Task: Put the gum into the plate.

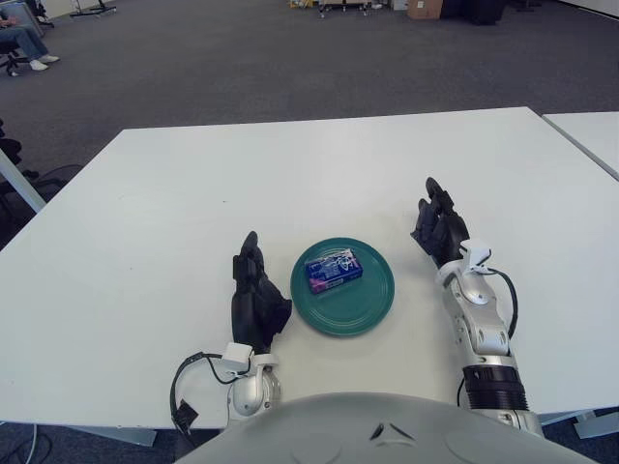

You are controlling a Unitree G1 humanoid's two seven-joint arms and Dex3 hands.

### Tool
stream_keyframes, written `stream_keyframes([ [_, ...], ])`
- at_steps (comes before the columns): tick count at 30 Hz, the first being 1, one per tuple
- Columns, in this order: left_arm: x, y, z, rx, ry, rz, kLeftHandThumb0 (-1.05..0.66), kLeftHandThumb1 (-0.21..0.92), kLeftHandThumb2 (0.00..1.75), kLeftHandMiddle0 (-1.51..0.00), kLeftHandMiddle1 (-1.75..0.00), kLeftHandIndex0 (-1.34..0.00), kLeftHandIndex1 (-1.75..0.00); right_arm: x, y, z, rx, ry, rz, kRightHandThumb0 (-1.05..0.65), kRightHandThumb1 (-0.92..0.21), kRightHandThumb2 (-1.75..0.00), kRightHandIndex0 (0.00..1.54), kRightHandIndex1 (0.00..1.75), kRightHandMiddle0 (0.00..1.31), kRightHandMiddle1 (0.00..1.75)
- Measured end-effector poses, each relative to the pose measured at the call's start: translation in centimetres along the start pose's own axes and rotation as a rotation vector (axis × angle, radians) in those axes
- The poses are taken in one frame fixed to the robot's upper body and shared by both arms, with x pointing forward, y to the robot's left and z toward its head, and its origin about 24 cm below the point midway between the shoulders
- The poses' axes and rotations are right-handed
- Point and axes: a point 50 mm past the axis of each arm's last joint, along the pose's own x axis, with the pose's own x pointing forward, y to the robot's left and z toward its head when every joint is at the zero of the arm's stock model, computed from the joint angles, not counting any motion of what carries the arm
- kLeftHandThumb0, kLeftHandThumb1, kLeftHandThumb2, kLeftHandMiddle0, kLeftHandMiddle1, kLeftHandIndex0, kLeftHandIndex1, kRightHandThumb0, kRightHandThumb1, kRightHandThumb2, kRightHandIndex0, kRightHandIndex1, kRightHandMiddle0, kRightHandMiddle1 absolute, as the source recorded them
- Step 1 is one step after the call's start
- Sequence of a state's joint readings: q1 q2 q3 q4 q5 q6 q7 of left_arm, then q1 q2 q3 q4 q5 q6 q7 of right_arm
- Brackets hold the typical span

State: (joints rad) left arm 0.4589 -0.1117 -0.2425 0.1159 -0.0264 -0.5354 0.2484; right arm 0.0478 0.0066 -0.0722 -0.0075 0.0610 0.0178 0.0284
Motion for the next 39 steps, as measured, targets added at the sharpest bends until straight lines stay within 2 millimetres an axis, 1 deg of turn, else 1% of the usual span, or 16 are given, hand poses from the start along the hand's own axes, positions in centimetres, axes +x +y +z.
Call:
stream_keyframes([
  [4,0.2,0.3,0.2,0.011,0.001,0.004,-1.0,0.92,1.01,-0.12,-0.01,0.0,-0.39,-0.8,-0.8,-0.7,-0.006,0.023,-0.018,-0.98,-0.92,-1.0,0.0,0.0,0.04,0.03],
  [10,1.0,0.9,0.6,0.03,-0.014,-0.025,-0.98,0.92,1.02,-0.12,0.0,0.0,-0.42,-2.5,-1.4,-2.1,-0.039,0.048,-0.014,-0.95,-0.92,-1.02,0.0,0.0,0.06,0.05],
  [17,2.6,0.8,0.6,0.015,-0.005,-0.125,-0.96,0.92,1.02,-0.12,0.0,0.0,-0.4,-3.9,-0.9,-2.6,-0.075,0.031,0.01,-0.93,-0.92,-1.03,0.01,0.0,0.06,0.07],
  [20,3.2,0.7,0.6,0.008,0.003,-0.16,-0.94,0.92,1.02,-0.13,0.0,0.0,-0.38,-4.3,-0.5,-2.6,-0.072,0.027,0.023,-0.92,-0.92,-1.04,0.02,0.0,0.02,0.14],
  [29,3.8,0.9,0.6,0.0,0.024,-0.214,-0.91,0.92,1.03,-0.13,0.0,0.0,-0.31,-4.7,0.2,-2.9,-0.076,0.025,0.024,-0.89,-0.92,-1.06,0.05,0.01,0.0,0.17],
  [39,3.3,1.2,0.9,0.033,0.033,-0.225,-0.91,0.92,1.04,-0.11,0.0,0.0,-0.29,-4.9,0.4,-3.3,-0.091,0.013,0.013,-0.86,-0.92,-1.06,0.07,0.02,0.0,0.19],
])
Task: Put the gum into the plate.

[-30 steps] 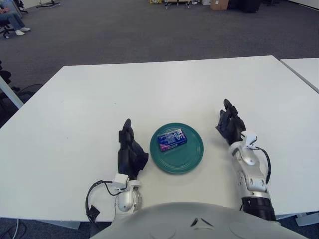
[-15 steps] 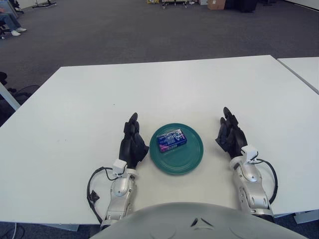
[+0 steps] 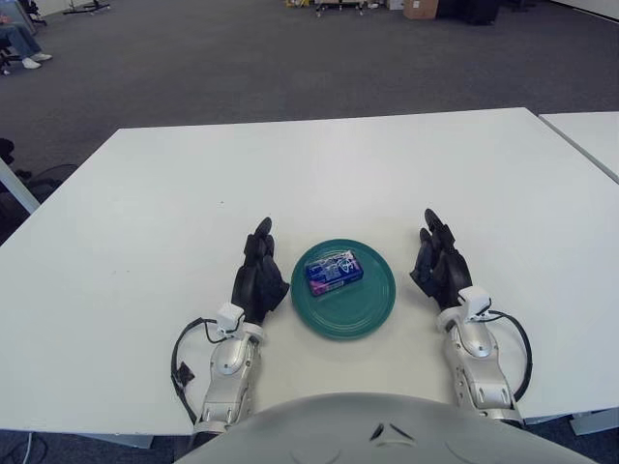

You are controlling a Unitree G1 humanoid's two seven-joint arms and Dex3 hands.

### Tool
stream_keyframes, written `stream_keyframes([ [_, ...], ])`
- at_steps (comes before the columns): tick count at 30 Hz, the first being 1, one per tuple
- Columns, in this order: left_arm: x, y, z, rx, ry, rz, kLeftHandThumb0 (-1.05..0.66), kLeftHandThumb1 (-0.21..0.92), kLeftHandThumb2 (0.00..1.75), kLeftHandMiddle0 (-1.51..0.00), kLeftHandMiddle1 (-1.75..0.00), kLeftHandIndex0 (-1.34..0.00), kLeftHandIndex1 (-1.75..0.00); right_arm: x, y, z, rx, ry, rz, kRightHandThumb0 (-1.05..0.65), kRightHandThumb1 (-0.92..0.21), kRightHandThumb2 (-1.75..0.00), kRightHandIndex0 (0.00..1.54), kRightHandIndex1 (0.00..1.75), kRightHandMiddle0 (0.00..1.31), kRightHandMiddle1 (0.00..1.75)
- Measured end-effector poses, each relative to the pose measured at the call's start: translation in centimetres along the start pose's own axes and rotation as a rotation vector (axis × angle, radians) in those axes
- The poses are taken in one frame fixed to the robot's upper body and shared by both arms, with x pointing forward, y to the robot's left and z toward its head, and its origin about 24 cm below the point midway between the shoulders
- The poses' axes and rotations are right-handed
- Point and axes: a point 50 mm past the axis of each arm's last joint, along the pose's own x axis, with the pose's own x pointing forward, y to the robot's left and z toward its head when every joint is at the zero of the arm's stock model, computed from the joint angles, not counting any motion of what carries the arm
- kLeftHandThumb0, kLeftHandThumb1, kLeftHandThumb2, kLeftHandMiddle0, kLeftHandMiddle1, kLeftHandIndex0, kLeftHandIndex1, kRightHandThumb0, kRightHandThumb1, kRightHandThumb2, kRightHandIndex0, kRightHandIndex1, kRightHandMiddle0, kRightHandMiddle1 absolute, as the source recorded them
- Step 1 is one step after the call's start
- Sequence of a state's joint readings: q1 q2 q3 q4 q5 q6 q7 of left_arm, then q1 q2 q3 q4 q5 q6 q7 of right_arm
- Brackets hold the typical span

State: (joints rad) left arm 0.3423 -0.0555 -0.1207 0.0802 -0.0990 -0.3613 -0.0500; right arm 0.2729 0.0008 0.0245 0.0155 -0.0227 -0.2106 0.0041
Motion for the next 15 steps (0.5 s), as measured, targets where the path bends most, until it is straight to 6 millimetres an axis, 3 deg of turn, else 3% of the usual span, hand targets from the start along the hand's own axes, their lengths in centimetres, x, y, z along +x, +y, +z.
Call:
stream_keyframes([
  [15,-1.4,-0.4,0.3,-0.009,0.017,0.043,-0.92,0.92,1.04,-0.11,0.0,0.0,-0.32,-0.2,0.1,-0.6,0.005,0.011,-0.024,-0.84,-0.92,-1.05,0.1,0.02,0.0,0.23],
])
